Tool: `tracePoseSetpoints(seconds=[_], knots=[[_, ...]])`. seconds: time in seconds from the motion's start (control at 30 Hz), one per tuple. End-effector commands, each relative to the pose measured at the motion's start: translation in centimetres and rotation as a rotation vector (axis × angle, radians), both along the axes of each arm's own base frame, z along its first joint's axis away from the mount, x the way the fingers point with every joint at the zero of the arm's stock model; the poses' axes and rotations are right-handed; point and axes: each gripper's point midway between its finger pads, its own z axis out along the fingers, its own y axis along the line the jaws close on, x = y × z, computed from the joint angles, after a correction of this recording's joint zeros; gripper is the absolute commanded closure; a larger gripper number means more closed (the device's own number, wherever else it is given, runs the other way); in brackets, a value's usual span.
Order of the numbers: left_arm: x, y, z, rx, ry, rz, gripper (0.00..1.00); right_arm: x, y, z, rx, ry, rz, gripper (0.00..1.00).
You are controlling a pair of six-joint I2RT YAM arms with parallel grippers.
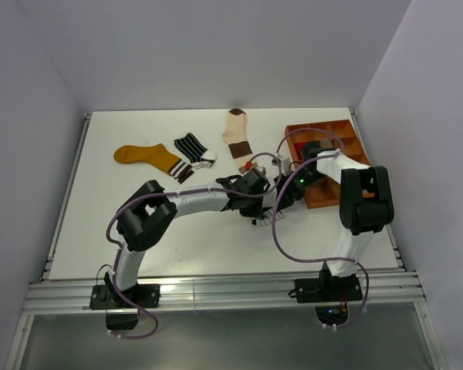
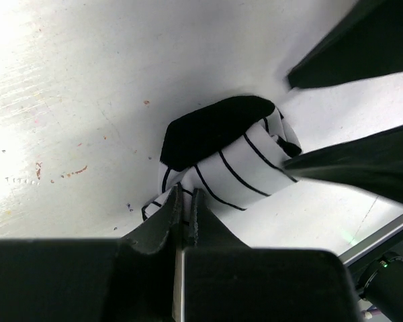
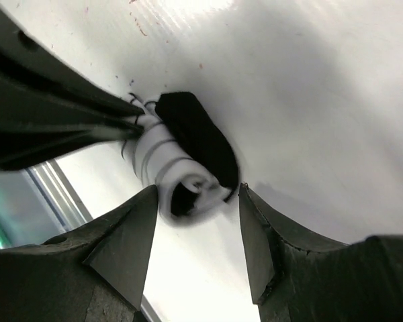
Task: Roll the socks
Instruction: Roll the sock at the center of the board.
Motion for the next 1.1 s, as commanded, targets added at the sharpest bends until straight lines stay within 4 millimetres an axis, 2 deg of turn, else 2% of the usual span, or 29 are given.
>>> tracePoseSetpoints(seconds=[0.0, 0.17, 0.23, 0.27, 0.33, 0.53, 0.6, 0.77, 0.87, 0.9, 0.97, 1.0, 1.07], knots=[[-3.0, 3.9, -4.8, 0.2, 0.14, -0.028, 1.0, 2.1, -1.1, 2.5, 0.052, -0.17, -0.002, 0.41], [-3.5, 3.5, -5.1, 0.186, 0.182, -0.051, 1.0, 1.5, -1.2, 5.0, 0.104, -0.289, 0.031, 0.41], [-3.5, 3.6, -5.3, 0.18, 0.197, -0.054, 1.0, 2.0, -2.4, 5.4, 0.099, -0.343, 0.007, 0.41], [-3.7, 3.5, -5.3, 0.172, 0.211, -0.063, 1.0, 1.6, -2.5, 5.7, 0.099, -0.381, 0.021, 0.41], [-3.6, 3.6, -5.4, 0.17, 0.225, -0.07, 1.0, 1.8, -3.1, 6.0, 0.089, -0.443, 0.025, 0.4], [-3.8, 3.8, -5.6, 0.141, 0.311, -0.113, 1.0, 0.4, -3.7, 6.4, 0.058, -0.633, 0.107, 0.38], [-3.5, 3.8, -5.5, 0.127, 0.332, -0.117, 1.0, -0.6, -3.7, 6.3, 0.039, -0.72, 0.155, 0.36], [-3.1, 4.3, -5.6, 0.142, 0.364, -0.129, 1.0, -1.8, -3.9, 6.8, -0.027, -0.906, 0.221, 0.3], [-3.0, 4.5, -5.9, 0.157, 0.383, -0.13, 1.0, -2.3, -3.6, 6.2, -0.078, -0.941, 0.272, 0.29], [-2.9, 4.5, -6.0, 0.158, 0.387, -0.13, 1.0, -2.8, -2.6, 6.0, -0.07, -0.948, 0.322, 0.29], [-2.9, 4.3, -6.0, 0.158, 0.392, -0.133, 1.0, -3.1, -2.5, 5.1, -0.11, -0.953, 0.361, 0.28], [-2.9, 4.3, -6.2, 0.159, 0.399, -0.131, 1.0, -3.6, -1.5, 4.9, -0.106, -0.962, 0.404, 0.28], [-3.0, 4.2, -6.5, 0.157, 0.406, -0.135, 1.0, -3.9, -1.0, 4.1, -0.127, -0.983, 0.438, 0.28]])
